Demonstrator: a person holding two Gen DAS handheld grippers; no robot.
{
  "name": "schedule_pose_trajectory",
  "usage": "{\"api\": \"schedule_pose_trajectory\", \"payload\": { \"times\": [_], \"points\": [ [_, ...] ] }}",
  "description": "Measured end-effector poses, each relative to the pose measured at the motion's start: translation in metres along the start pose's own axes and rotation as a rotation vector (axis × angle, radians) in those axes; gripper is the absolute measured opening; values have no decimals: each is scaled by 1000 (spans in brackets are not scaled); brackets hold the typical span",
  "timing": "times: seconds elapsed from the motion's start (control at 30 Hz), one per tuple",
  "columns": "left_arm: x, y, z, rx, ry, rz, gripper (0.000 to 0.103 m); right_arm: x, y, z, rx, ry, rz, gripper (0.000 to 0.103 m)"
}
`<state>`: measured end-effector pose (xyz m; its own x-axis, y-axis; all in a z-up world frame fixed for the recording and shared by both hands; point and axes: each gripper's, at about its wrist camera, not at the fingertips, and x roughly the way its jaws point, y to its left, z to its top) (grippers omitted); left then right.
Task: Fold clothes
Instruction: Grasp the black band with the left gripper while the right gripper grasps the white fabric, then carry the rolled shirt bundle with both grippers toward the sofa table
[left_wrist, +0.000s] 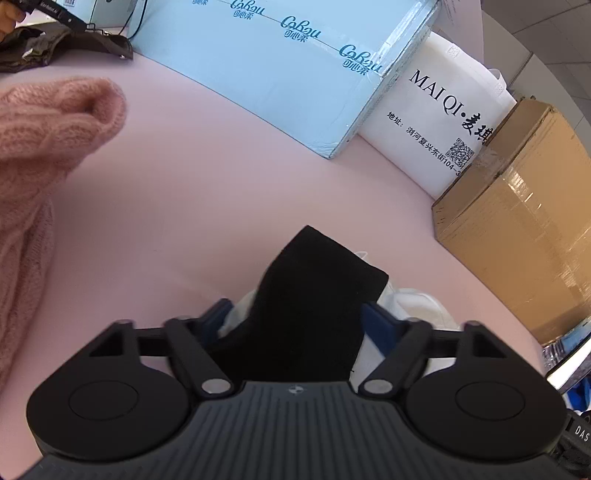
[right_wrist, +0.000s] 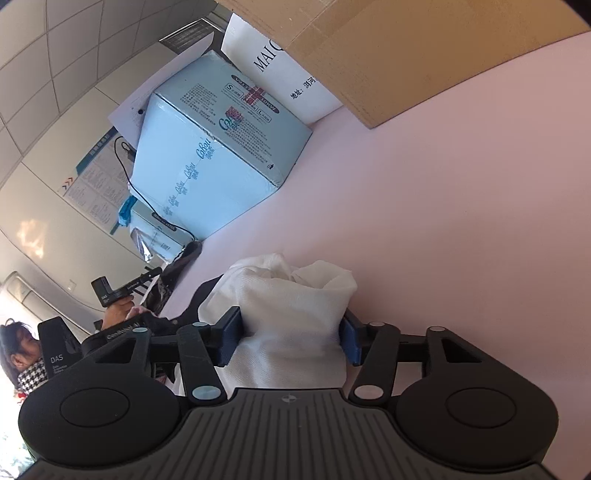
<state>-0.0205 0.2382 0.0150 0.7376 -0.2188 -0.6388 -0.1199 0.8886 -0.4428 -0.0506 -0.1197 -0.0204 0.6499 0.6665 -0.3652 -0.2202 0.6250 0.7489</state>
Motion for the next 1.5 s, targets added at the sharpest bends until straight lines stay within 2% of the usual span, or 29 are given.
{"api": "schedule_pose_trajectory", "payload": {
  "times": [0.03,0.07,0.23,0.47,0.6,0.8,0.87,1.13,1.33,1.5],
  "points": [
    [-1,6,1,-27,5,-20,26,0,0,0,9,1,8,36],
    [-3,10,1,-47,5,-35,21,-1,0,-1,10,1,13,35],
    [-9,16,0,-79,2,-63,14,-3,8,-3,-23,-21,7,31],
    [-24,-15,-3,39,-77,-7,13,-10,26,-9,-155,-72,4,28],
    [-26,-25,-7,73,-101,22,13,-12,30,-12,-186,-82,3,27],
    [-29,-10,-4,-82,-33,27,13,-12,37,-14,-175,-76,-22,24],
    [-33,-8,-3,-99,-18,23,12,-17,42,-15,-179,-79,-17,23],
    [-63,-39,-13,17,-43,-13,12,-41,68,-30,-234,-118,-16,23],
    [-83,-72,-23,119,-83,-51,12,-71,86,-37,-298,-197,-39,23],
    [-88,-104,-32,178,-75,-116,12,-105,84,-40,-307,-269,-89,23]
  ]
}}
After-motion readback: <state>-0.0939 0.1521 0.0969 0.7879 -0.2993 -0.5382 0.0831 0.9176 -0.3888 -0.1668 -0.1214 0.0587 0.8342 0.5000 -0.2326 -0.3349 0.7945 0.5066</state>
